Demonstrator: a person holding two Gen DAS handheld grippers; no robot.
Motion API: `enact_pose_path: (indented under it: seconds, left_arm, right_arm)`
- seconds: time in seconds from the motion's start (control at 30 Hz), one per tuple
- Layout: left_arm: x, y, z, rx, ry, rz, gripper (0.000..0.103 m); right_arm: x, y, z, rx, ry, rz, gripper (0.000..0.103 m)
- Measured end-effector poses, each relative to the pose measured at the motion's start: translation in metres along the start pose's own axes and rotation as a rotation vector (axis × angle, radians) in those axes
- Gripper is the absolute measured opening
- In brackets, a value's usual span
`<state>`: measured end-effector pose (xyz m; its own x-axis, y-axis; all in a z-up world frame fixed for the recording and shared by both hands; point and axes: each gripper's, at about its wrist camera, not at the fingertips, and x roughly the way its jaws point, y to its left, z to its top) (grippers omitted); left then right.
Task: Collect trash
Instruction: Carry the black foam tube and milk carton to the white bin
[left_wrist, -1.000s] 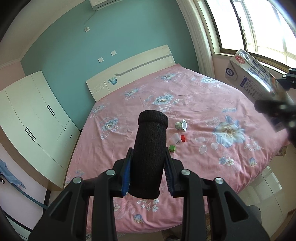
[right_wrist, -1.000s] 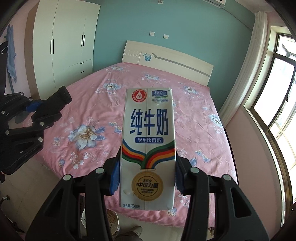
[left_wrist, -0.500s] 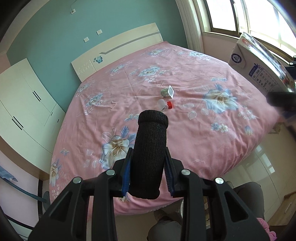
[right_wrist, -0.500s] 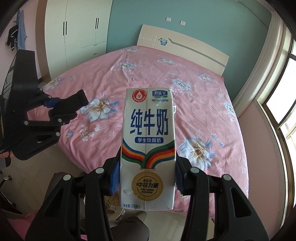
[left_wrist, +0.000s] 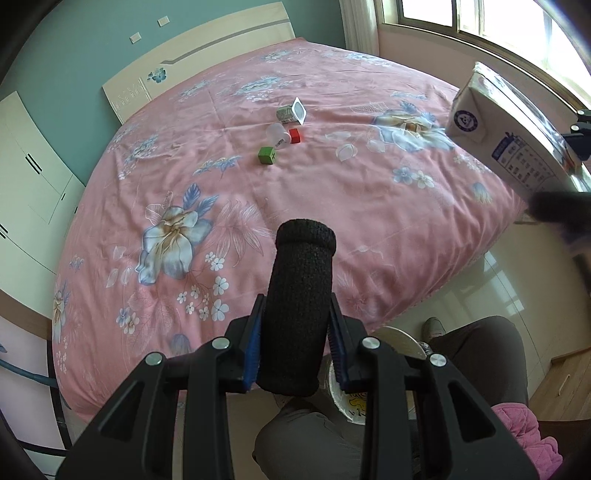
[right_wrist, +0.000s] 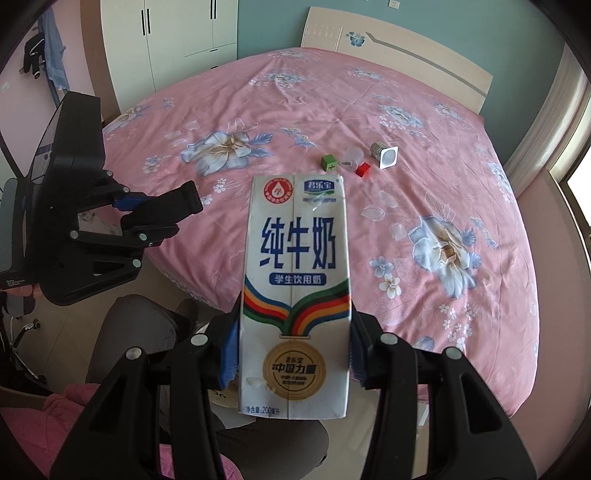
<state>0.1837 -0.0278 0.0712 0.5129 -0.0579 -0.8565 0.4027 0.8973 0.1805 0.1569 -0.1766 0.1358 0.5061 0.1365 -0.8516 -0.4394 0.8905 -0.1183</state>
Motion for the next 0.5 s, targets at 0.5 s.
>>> enact_pose_path:
  seconds: [0.5]
  left_arm:
    - [0.083,-0.039,-0.071,0.035,0.190,-0.118,0.034]
  right_arm:
    - [0.106,0.020,-0.068,0.011,0.203,0.109,0.048]
